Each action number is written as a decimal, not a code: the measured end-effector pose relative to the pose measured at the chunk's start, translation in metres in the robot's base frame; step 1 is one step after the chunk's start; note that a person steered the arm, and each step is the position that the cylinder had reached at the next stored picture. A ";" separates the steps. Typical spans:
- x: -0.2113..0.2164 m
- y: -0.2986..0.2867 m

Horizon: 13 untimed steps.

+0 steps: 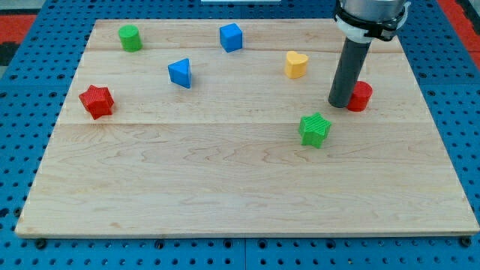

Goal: Move the green star to the bottom left side of the board

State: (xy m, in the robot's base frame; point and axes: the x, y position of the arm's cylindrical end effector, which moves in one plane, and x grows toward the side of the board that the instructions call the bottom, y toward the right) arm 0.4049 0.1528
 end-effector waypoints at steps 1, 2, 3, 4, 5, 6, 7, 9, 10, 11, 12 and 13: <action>-0.001 -0.004; -0.019 -0.019; 0.009 -0.015; 0.032 -0.001; 0.059 -0.001; 0.065 -0.007; 0.065 -0.009; 0.066 -0.073; 0.068 -0.120; 0.064 -0.100; 0.037 -0.086; 0.020 -0.126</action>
State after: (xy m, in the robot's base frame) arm 0.4251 0.0271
